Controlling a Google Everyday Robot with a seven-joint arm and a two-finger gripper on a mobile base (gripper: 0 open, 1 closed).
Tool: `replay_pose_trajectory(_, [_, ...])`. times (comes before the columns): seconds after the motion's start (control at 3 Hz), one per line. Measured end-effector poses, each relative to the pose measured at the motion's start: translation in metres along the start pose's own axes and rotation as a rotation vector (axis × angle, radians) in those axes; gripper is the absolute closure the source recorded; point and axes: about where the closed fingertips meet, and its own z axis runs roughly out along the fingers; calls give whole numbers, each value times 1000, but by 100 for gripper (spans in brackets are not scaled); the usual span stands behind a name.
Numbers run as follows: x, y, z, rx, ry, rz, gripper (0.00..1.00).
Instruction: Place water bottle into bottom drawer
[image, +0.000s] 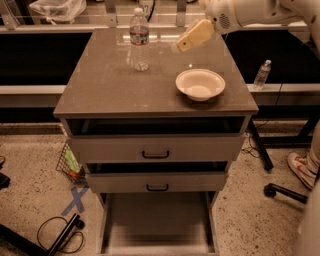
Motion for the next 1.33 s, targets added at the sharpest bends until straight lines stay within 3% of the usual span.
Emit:
replay_pose_trajectory(0.33, [3, -18, 34, -27, -101, 30, 0])
replay_pose_trajectory(0.67, [3, -18, 34, -27, -101, 30, 0])
replay_pose_trajectory(1.0, [8, -18, 60, -42, -132, 77, 0])
replay_pose_trajectory(1.33, [12, -28, 106, -56, -191, 127, 0])
